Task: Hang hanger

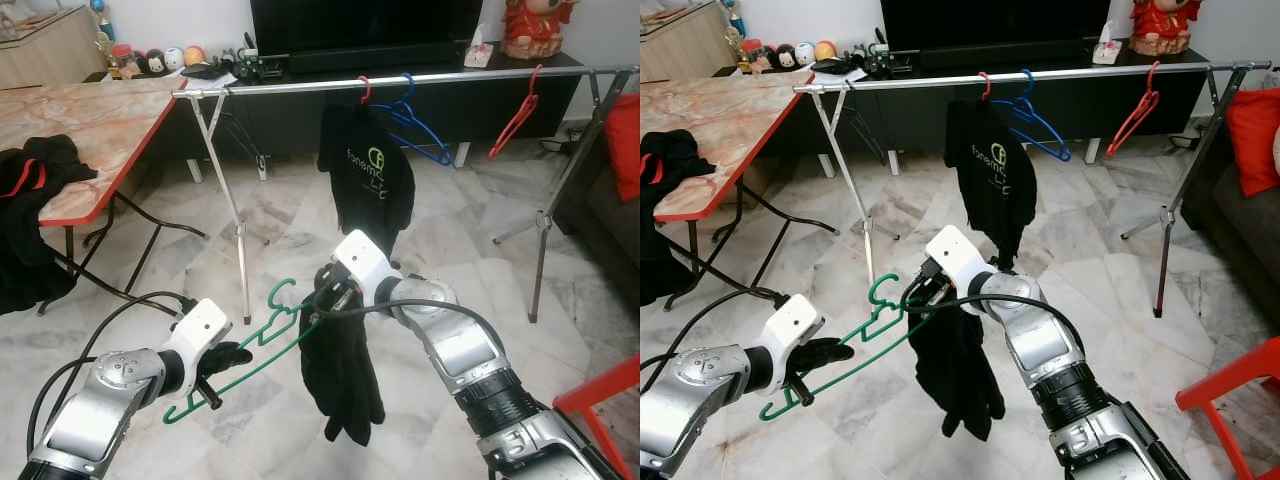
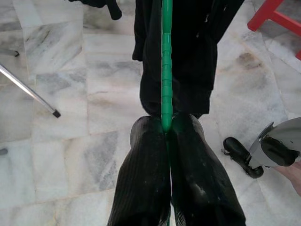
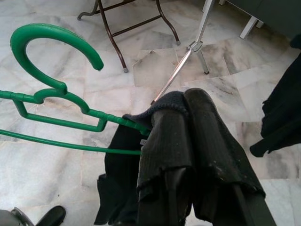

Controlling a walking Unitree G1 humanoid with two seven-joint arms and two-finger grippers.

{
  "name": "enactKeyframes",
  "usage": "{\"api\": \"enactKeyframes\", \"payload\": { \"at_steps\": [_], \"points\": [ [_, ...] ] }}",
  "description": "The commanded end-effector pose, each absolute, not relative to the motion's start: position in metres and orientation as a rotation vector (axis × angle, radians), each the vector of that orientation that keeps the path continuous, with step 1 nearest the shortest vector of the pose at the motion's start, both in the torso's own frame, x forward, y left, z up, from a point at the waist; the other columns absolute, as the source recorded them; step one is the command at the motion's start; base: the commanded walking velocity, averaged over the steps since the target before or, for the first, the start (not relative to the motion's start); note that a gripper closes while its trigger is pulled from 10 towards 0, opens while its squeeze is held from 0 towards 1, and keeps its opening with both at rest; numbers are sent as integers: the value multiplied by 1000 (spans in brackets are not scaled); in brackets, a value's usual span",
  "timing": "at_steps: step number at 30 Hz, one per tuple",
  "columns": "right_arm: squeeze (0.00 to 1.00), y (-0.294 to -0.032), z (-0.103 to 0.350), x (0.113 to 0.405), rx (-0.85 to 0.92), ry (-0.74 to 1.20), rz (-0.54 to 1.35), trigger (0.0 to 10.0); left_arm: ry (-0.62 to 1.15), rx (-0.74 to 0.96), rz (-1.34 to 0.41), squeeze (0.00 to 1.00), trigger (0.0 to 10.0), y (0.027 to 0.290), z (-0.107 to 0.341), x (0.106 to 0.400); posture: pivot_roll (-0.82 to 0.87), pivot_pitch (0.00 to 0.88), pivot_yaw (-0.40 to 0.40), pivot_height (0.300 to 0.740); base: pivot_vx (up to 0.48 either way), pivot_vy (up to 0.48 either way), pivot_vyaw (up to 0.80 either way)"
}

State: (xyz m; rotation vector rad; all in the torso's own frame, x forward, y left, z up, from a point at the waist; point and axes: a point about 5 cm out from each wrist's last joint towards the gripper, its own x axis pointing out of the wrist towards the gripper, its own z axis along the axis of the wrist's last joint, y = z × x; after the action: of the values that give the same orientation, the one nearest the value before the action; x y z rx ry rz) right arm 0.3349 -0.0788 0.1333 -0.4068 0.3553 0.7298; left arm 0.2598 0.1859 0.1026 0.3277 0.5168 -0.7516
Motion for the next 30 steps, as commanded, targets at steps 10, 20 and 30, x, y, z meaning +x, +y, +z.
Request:
{"api": "enactKeyframes", "payload": {
  "at_steps": [10, 20, 30],
  "points": [
    [0, -70, 144, 332, -477, 302, 827, 10000, 512, 275, -893, 0, 10000, 174, 109, 253, -66, 17, 70, 740, 0, 0, 0],
    [0, -68, 147, 331, -485, 295, 847, 10000, 501, 298, -844, 0, 10000, 176, 108, 260, -65, 16, 68, 740, 0, 0, 0],
    [0, -67, 152, 329, -483, 282, 852, 10000, 497, 337, -751, 0, 10000, 177, 106, 271, -74, 10, 70, 740, 0, 0, 0]
  ]
}}
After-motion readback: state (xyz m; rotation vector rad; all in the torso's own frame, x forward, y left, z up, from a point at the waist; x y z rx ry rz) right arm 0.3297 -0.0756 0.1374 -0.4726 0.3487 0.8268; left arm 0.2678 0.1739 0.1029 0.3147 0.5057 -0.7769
